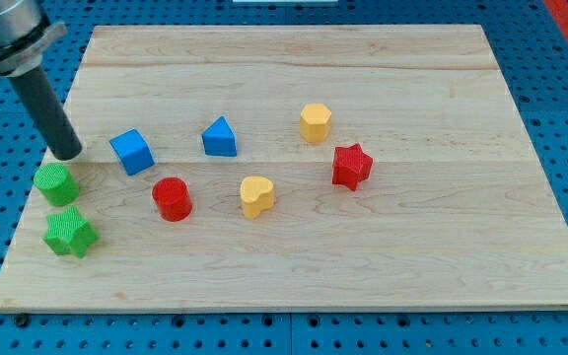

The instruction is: Slide the blue blocks close to the green blocks

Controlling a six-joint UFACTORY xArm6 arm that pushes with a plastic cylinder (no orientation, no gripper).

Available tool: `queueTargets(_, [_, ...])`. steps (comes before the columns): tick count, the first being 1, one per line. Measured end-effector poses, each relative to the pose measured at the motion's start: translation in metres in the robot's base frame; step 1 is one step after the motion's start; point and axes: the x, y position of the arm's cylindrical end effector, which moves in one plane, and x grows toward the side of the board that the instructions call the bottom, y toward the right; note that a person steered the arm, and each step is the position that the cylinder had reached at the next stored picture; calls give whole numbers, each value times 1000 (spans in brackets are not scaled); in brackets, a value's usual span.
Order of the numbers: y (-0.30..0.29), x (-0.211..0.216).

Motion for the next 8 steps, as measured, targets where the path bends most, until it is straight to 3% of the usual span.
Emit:
queueTargets(1, [27,52])
queueTargets(2, [27,59])
queueTargets(5, [42,42])
queueTargets(7, [105,44])
queueTargets(8, [152,21])
